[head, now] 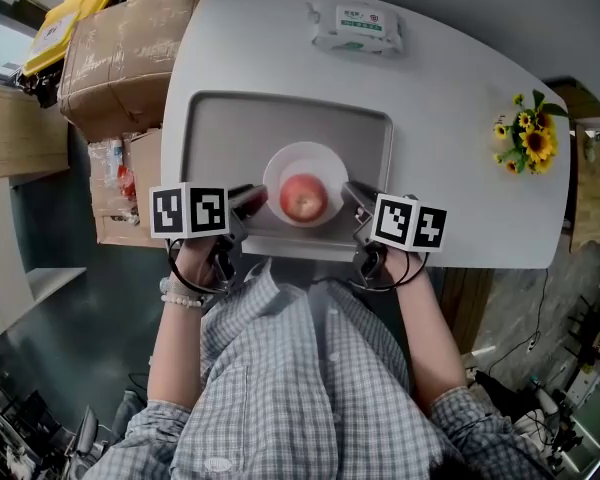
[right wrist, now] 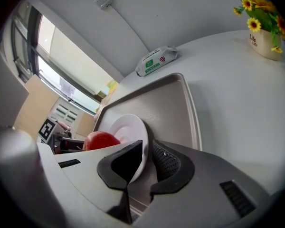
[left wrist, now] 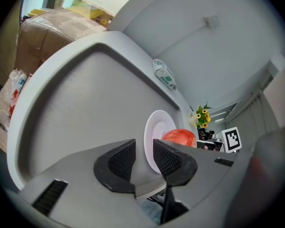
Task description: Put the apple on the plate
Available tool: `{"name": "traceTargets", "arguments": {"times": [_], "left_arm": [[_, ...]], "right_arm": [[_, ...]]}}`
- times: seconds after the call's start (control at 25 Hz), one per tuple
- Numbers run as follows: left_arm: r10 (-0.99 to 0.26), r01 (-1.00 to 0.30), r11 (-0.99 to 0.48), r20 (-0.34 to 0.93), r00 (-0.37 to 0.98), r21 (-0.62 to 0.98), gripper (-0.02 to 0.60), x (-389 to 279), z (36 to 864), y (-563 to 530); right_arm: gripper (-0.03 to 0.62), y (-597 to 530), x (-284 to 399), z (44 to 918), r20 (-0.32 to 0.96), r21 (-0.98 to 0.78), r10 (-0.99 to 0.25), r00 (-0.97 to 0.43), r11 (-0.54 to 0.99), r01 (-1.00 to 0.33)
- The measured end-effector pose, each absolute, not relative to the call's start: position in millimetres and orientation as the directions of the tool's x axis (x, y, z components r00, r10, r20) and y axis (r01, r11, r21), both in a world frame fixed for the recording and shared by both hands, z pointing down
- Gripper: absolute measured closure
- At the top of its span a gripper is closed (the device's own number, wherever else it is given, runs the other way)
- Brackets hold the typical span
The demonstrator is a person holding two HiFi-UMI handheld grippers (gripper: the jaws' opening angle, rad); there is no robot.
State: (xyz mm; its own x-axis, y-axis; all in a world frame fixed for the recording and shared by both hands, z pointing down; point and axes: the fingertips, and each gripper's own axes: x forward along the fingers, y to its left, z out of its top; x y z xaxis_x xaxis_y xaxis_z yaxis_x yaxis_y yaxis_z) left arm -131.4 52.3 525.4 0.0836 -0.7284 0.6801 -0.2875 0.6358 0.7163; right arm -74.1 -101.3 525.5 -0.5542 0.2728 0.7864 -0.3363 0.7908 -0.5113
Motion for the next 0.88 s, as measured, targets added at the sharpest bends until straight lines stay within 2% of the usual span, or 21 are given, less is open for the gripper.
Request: {"name": "traceTargets", "arguments": {"times": [0.24, 0.36, 0.88], "left_arm": [[-0.716, -0.332, 0.666, 0.697, -0.034, 0.668, 0.488, -146.1, 507.1, 73.3], [-0.722, -0.407, 0.657, 0.685, -0.097, 0.634, 0.551, -152.1, 490.2, 75.1], [-0.838, -0.631, 0.534, 0.450, -0.307, 0.563, 0.572, -164.8, 374.8, 55.8]], "right_arm": [[0.545, -112.7, -76.0, 507.3, 0.751, -0.481, 0.191, -0.632, 0.815, -0.325], [0.549, -116.9, -76.4, 492.4, 0.698, -0.520, 0.173, -0.695, 0.790, -0.326], [0.563, -145.2, -65.7, 385.3, 0.529, -0.385, -0.019, -0.849, 0.885, -0.260]]}}
